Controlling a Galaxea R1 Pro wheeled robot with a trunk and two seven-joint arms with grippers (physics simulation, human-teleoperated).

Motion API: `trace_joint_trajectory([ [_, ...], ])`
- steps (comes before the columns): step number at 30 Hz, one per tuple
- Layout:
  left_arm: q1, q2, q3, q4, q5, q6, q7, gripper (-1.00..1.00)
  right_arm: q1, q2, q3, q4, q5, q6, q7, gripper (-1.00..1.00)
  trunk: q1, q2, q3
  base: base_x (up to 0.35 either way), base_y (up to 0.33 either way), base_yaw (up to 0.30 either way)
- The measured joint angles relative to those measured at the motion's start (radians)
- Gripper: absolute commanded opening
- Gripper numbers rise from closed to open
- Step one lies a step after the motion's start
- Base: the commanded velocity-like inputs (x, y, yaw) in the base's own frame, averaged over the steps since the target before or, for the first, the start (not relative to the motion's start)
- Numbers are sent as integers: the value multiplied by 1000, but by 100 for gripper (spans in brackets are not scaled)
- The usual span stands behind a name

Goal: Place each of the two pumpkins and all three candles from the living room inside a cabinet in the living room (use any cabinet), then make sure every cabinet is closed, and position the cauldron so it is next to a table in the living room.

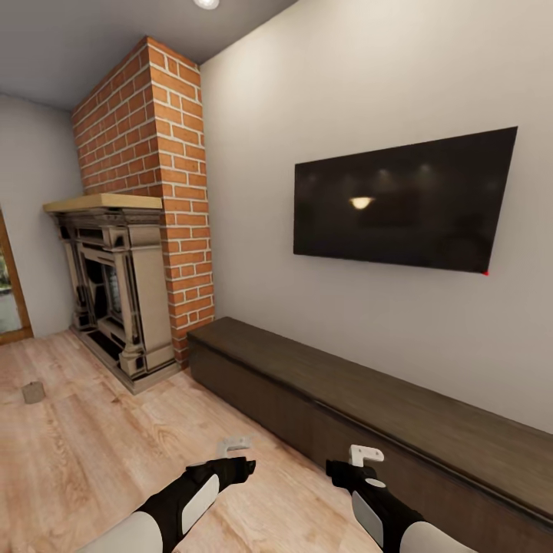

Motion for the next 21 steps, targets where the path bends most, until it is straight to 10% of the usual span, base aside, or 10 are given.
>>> trace_joint_trajectory([
  [21,0,0,0,0,0,0,0,100,0,0,-1,0,0,0,0,100,-12,21,-24,0,0,110],
])
